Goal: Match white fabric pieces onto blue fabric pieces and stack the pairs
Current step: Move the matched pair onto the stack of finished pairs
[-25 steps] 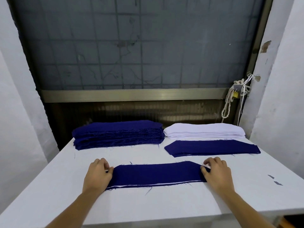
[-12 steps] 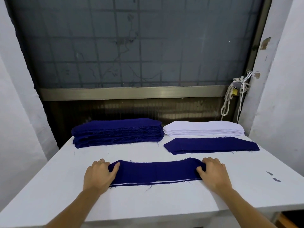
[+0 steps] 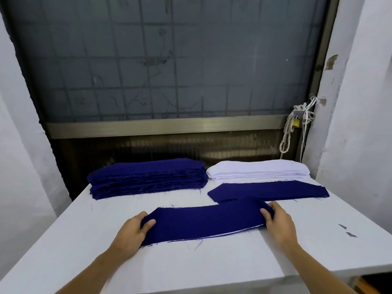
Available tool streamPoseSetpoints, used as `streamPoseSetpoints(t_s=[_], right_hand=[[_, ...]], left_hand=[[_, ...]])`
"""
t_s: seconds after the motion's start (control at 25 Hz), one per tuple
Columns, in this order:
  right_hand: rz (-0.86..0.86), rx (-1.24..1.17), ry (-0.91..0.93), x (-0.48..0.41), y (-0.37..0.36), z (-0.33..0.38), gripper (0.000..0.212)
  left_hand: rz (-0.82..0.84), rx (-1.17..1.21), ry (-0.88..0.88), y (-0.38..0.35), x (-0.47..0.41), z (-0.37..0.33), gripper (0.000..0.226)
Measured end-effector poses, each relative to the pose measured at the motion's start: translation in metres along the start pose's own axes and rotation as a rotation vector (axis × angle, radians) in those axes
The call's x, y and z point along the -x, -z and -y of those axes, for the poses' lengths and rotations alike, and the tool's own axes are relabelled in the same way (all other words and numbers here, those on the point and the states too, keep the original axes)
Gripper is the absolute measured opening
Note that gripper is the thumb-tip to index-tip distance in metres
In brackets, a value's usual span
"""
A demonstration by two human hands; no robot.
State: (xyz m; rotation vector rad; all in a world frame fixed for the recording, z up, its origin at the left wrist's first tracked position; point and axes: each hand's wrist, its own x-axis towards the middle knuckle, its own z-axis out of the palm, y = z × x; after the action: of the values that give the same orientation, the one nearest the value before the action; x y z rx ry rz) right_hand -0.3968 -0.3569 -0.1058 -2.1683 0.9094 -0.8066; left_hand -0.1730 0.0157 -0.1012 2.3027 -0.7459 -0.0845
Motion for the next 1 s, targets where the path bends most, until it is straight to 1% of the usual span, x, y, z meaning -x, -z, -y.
streamPoseSetpoints(t_s=[0.08,0.16,0.2,0.24,0.28,0.4,0.44,0.56,0.64,0.8,0.92,1.0], right_hand=[[-0.034,-0.047,-0.023,-0.009,0.006,0.000,0.011],[-0.075,-0.081,-0.058,-0.027,0.018,-0.003,0.028],[-0.098,-0.095,-0.076,-0.040,0.026,-0.007,0.032],[-0.118,-0.114,-0.092,-0.053,0.034,-0.011,0.032],[-0.137,-0.134,-0.109,-0.068,0.043,-0.015,0.029],[-0.184,-0.137,-0.153,-0.111,0.067,-0.036,0.009],[-0.197,-0.116,-0.171,-0.123,0.073,-0.043,0.008],[-0.237,-0.044,-0.236,-0.164,0.085,-0.071,0.022],[-0.242,0.007,-0.273,-0.185,0.087,-0.089,0.025],[-0.284,0.180,-0.294,-0.202,0.078,-0.123,0.024],[-0.286,0.357,-0.252,-0.203,0.069,-0.139,0.023],[-0.268,0.452,-0.243,-0.204,0.068,-0.141,0.023]], left_hand=[[-0.012,0.127,0.028,-0.001,-0.013,-0.017,0.028],[-0.045,0.193,0.022,-0.005,-0.034,-0.040,0.022],[-0.056,0.234,0.018,-0.009,-0.047,-0.054,0.019],[-0.064,0.274,0.016,-0.015,-0.060,-0.068,0.016],[-0.076,0.292,0.014,-0.023,-0.075,-0.082,0.014],[-0.117,0.261,0.006,-0.055,-0.114,-0.123,0.014],[-0.120,0.271,-0.005,-0.066,-0.125,-0.135,0.013],[-0.126,0.275,-0.056,-0.104,-0.152,-0.165,0.012],[-0.126,0.244,-0.076,-0.129,-0.165,-0.176,0.015],[-0.094,0.158,-0.036,-0.172,-0.169,-0.168,0.014],[-0.156,0.071,-0.044,-0.185,-0.169,-0.160,0.017],[-0.179,0.062,-0.052,-0.185,-0.170,-0.160,0.018]])
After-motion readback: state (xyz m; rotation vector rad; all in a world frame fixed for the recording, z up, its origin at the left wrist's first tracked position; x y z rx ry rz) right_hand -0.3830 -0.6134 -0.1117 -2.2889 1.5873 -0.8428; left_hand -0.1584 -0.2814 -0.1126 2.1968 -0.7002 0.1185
